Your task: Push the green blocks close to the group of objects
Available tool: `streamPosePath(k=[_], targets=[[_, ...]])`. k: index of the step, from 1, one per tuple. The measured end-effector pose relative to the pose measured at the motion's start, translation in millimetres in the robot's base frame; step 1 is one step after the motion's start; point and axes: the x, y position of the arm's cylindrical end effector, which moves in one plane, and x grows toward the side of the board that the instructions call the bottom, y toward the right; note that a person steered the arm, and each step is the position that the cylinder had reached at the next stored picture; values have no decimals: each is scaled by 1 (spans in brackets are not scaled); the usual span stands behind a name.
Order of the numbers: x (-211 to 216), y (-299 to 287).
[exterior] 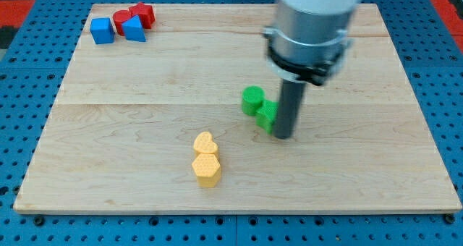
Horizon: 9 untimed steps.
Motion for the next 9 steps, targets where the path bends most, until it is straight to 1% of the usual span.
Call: streamPosePath(k=[2, 3, 4, 5, 6, 7, 8, 9], targets=[[-76, -70], [-102, -98], [-40, -94], [-25, -32], [-56, -14], [-84, -22], [-123, -42], [-153, -78]])
